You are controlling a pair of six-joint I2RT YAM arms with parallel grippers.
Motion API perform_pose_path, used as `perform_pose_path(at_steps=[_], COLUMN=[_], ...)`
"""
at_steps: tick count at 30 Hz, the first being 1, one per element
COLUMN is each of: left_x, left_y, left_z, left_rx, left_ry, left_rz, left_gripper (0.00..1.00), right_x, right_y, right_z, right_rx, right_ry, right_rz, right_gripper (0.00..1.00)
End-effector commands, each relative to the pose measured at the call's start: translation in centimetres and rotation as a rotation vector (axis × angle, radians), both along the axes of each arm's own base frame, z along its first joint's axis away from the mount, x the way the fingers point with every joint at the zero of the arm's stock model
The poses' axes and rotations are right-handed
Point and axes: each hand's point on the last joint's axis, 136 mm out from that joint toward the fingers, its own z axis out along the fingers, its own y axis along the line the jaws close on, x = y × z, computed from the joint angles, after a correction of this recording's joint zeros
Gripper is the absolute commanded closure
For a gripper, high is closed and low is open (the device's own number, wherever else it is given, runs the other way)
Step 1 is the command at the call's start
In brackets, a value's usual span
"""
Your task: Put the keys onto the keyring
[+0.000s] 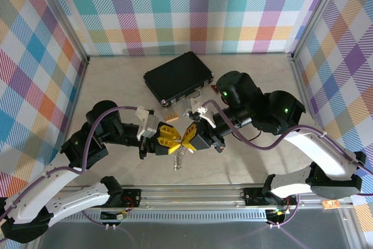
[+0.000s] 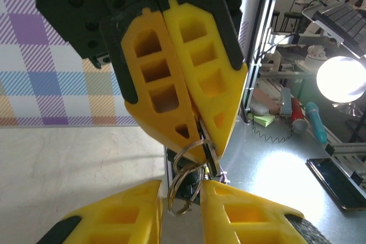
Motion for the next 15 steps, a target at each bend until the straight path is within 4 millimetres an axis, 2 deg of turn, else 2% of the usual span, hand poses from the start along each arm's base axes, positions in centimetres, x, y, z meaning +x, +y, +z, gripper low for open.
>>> perform_pose_path(at_steps=[1, 6, 10, 12, 15], left_x=[-1.0, -1.1, -0.8, -0.7, -0.8], left_y=[0.2, 0.1, -0.1, -0.1, -0.1], left_z=[2.2, 2.3, 1.8, 0.9, 0.8], left_rx=[-0.065, -0.064, -0.043, -0.007, -0.005], left_ry=[-0.034, -0.028, -0.028, -0.006, -0.006], left_rz=[-0.044, -0.056, -0.05, -0.048, -0.05], left_gripper=[0.76, 0.76, 0.76, 0.75, 0.75], right_x=[-0.9, -1.0, -1.1, -1.2, -1.2], right_y=[0.0, 0.0, 0.0, 0.0, -0.1], right_z=[1.5, 1.6, 1.7, 1.7, 1.9], right_rx=[0.05, 0.054, 0.058, 0.059, 0.062], right_ry=[-0.015, -0.019, -0.02, -0.021, -0.025], right_rz=[0.046, 0.047, 0.05, 0.055, 0.057], right_gripper=[1.0, 1.0, 1.0, 1.0, 1.0])
